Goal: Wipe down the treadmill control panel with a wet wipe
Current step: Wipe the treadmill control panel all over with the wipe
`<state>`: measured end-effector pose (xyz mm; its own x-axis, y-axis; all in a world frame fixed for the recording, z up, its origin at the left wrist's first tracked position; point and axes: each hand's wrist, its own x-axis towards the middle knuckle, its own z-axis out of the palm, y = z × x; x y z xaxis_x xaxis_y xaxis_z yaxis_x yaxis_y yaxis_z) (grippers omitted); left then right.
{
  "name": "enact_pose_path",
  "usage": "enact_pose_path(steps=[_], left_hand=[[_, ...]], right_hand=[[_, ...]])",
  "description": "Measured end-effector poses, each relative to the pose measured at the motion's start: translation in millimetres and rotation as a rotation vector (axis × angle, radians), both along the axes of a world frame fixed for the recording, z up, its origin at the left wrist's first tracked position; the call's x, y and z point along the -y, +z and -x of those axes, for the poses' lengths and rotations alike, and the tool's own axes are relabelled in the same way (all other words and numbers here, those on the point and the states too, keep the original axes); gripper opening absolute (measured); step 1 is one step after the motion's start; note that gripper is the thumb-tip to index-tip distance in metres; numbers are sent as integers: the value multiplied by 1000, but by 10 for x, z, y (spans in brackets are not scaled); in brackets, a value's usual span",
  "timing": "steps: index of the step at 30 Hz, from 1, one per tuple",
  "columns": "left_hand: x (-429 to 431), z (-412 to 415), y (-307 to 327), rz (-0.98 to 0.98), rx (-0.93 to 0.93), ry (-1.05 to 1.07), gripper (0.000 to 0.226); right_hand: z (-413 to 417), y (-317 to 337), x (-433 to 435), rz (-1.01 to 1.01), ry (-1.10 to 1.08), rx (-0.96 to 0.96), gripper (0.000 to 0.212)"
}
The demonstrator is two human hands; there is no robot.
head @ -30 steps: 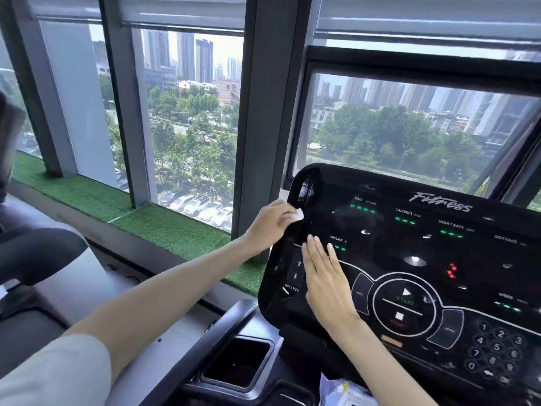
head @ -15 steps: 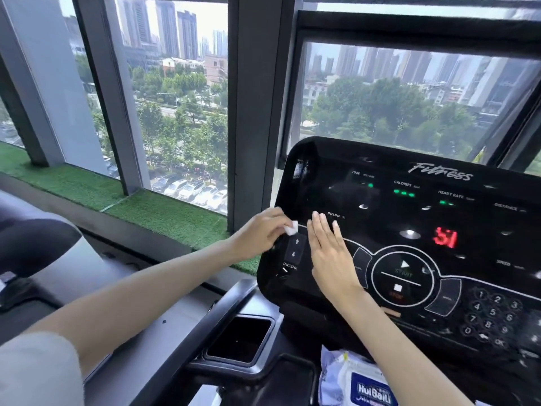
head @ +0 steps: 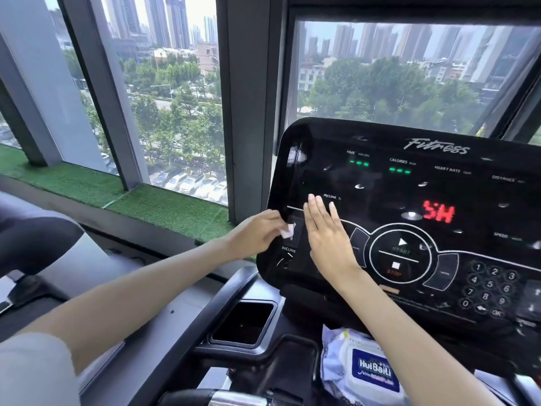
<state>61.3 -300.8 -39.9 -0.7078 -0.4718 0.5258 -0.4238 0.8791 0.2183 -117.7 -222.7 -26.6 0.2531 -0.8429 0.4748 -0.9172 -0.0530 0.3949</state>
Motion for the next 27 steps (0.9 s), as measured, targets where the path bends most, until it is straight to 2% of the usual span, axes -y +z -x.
enact_pose_path(steps=[4,10,11,15,16,20,21,25,27], left_hand=[[191,80,306,3,-265,185,11],[-52,-45,-181,-16,-3,-16,15],[-8,-41,-117,-24,-21,11,15],[126,29,134,-42,-284,181,11],[92,41,84,-30,-280,179,11],[-182,-32,-365,-2,-56,32,12],[-177,-44,-380,-14,-57,27,12],[-4,44,-48,-50,-325,250,11],[-9,65,-53,-59,-338,246,11]], right_hand=[[2,5,2,8,24,24,64],[13,30,-21,0,31,17,64],[14,32,-25,2,32,16,65],[34,-27,-115,3,83,99,72],[31,-74,-167,4,97,101,74],[-38,-379,-439,-35,127,149,76],[-62,-451,-491,-52,123,174,75],[-114,-611,-554,-91,88,211,71],[-110,-653,-557,-108,61,198,68]])
